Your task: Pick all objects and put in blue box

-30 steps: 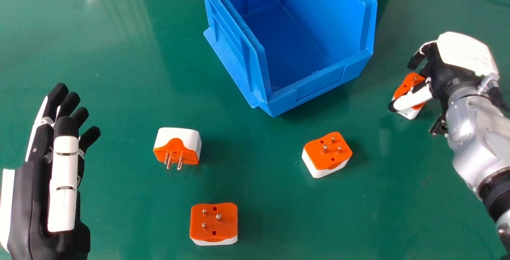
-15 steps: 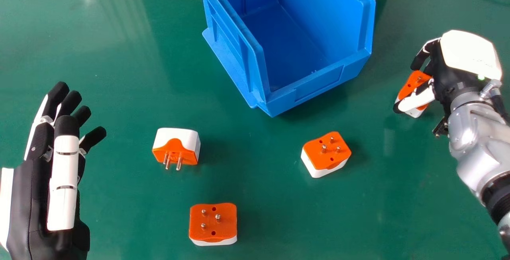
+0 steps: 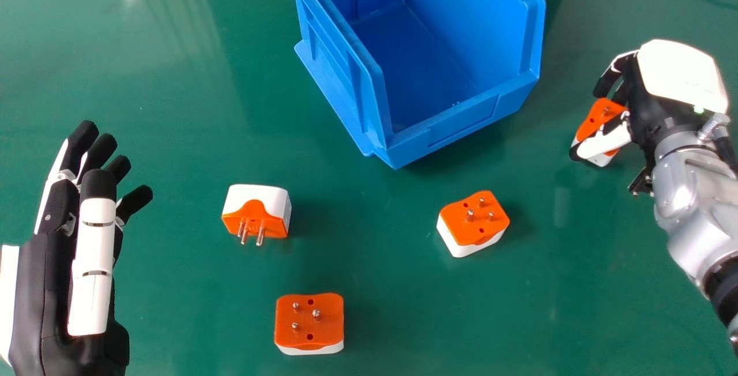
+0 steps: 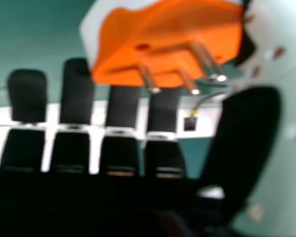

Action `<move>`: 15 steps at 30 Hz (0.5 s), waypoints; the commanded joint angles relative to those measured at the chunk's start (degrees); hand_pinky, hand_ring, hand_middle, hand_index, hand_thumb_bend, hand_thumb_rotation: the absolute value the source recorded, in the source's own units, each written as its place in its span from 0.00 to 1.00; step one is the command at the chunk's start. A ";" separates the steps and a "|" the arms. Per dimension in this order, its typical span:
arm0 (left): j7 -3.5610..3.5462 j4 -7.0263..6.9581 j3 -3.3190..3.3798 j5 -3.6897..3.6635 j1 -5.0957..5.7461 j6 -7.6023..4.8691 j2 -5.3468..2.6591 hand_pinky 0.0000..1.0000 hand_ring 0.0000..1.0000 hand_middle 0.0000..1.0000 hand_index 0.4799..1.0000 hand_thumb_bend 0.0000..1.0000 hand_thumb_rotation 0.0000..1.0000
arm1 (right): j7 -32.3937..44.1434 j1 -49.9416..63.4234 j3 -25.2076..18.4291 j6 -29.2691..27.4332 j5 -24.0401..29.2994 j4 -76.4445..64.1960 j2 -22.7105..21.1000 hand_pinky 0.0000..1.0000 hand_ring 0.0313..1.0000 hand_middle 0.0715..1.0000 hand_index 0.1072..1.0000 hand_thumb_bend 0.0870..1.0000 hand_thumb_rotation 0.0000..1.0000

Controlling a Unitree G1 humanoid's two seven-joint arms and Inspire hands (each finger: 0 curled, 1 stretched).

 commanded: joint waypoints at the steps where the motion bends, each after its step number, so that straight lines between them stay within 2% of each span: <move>1: -0.04 -1.82 0.11 -0.05 0.66 -0.62 0.17 0.82 0.90 0.92 0.82 0.57 0.78 | 0.28 0.45 -1.58 0.35 0.52 -4.11 -1.91 0.29 0.40 0.43 0.49 0.45 0.01; 3: -0.24 -1.73 0.11 -0.23 0.73 -0.73 0.25 0.82 0.90 0.92 0.82 0.57 0.78 | 1.26 1.49 -2.33 0.62 0.79 -6.70 -2.31 0.29 0.40 0.43 0.49 0.45 0.01; 7: -0.18 -1.97 0.00 -0.24 0.80 -0.19 0.26 0.83 0.91 0.92 0.83 0.56 0.79 | 3.61 4.08 -3.63 1.33 0.78 -12.71 -3.49 0.29 0.39 0.43 0.48 0.45 0.00; 10: 0.13 -2.22 -0.19 0.24 0.74 0.00 0.20 0.83 0.90 0.92 0.82 0.56 0.79 | 4.85 6.46 -4.49 2.05 0.18 -17.95 -4.52 0.29 0.39 0.44 0.47 0.45 0.00; 15: -0.23 -1.82 -0.17 -0.16 0.64 -0.16 0.37 0.84 0.91 0.92 0.83 0.55 0.79 | 7.43 11.24 -7.00 3.21 0.71 -27.40 -5.84 0.29 0.40 0.45 0.47 0.45 0.00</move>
